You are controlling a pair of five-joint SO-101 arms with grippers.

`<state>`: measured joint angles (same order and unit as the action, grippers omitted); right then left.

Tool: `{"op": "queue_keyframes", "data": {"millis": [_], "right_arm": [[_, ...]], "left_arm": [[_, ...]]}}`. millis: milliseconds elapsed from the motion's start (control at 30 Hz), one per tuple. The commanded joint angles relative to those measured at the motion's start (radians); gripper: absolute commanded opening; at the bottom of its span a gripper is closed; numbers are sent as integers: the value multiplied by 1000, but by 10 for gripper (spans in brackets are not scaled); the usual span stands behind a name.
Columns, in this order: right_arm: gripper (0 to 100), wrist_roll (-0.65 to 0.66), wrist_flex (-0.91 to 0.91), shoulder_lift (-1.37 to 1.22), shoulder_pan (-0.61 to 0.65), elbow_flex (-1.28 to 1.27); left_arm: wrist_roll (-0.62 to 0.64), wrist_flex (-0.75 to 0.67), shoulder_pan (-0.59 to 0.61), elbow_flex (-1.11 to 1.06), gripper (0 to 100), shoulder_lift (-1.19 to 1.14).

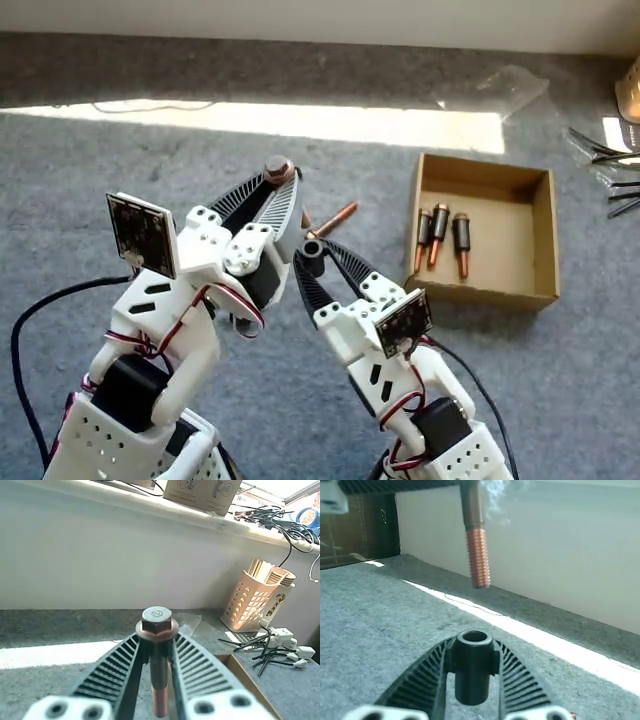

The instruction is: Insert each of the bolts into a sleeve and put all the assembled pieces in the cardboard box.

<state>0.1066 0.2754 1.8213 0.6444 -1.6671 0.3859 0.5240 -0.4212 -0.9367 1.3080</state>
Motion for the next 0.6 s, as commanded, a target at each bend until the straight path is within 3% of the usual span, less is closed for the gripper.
{"op": "queue_keyframes", "data": {"millis": [0,200,567], "right_arm": [[5,100,-28,5,7,-148],[5,112,-28,-2,10,-148],[5,112,-18,-2,7,-148]], "left_arm": [[-28,3,7,7,6,21],[-121,-2,-91,-45,6,22],[-121,2,-93,-51,6,22]]}}
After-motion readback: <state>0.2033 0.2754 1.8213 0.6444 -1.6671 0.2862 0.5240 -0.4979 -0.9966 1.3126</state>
